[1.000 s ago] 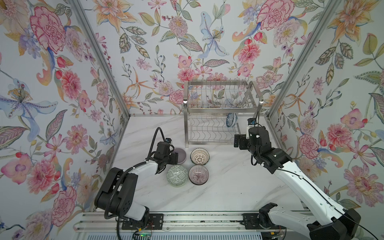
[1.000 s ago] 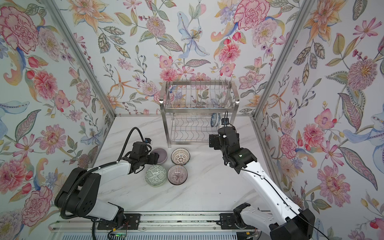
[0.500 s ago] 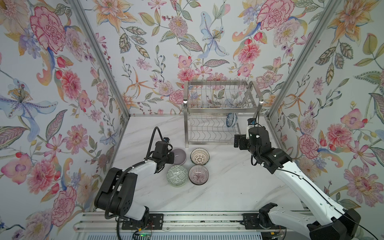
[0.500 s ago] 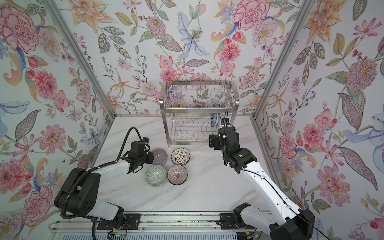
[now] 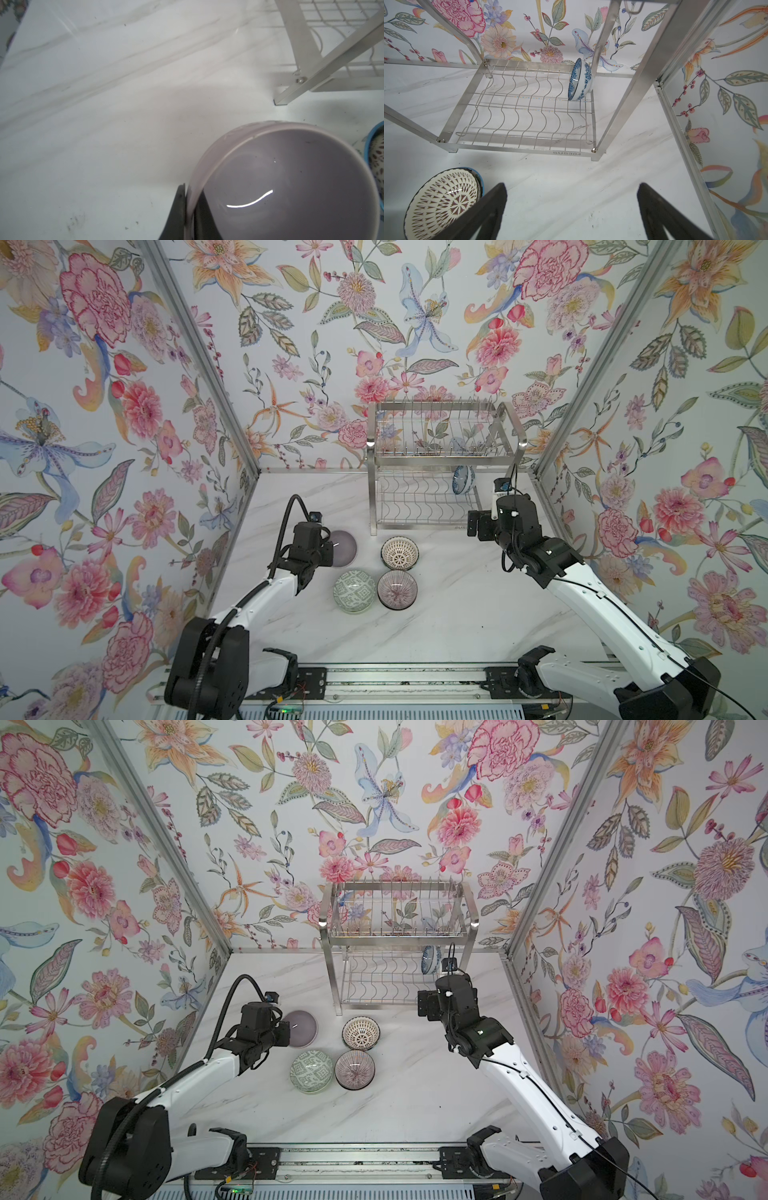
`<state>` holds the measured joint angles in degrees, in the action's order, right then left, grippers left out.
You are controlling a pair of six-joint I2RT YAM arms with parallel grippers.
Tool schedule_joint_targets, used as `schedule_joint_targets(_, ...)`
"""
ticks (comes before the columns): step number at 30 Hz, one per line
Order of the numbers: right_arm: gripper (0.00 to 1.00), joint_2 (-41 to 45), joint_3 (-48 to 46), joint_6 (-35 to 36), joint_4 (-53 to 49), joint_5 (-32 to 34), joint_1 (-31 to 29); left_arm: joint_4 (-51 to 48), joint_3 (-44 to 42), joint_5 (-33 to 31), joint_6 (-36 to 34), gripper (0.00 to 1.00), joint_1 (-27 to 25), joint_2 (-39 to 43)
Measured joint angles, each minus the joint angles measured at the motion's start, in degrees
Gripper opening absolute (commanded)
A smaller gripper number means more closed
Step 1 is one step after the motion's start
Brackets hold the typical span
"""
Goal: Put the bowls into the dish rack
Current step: 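Close the left gripper on the rim of the pale lilac bowl, then lift the lilac bowl upright toward the right gripper with the left gripper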
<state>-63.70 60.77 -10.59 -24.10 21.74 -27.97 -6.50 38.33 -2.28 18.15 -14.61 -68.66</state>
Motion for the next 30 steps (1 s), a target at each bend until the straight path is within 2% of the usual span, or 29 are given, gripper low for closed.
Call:
schedule_joint_targets(6, 0.99, 0.0, -0.1, 0.0, 1.2, -2.0, -0.3, -3.9, 5.2, -4.7, -1.2, 0.00, -2.3, 9.3)
schedule_joint_targets(12, 0.99, 0.0, 0.1, 0.0, 2.6, -5.0, -2.1, -6.1, 12.5, -10.7, -2.3, 0.00, -15.3, 10.4)
schedule_joint_targets(15, 0.99, 0.0, 0.7, 0.0, 3.1, -7.1, -3.7, -5.6, 13.9, -10.9, -2.3, 0.00, -19.4, 9.8)
schedule_joint_targets(21, 0.99, 0.2, 1.8, -0.1, 5.3, -13.0, -6.7, -3.8, 13.9, -12.4, -2.3, 0.00, -21.1, 4.8)
schedule_joint_targets(30, 0.99, 0.6, 2.3, -3.3, 8.5, -20.4, -10.7, -0.5, 18.3, -15.0, -2.3, 0.00, -27.6, -3.8)
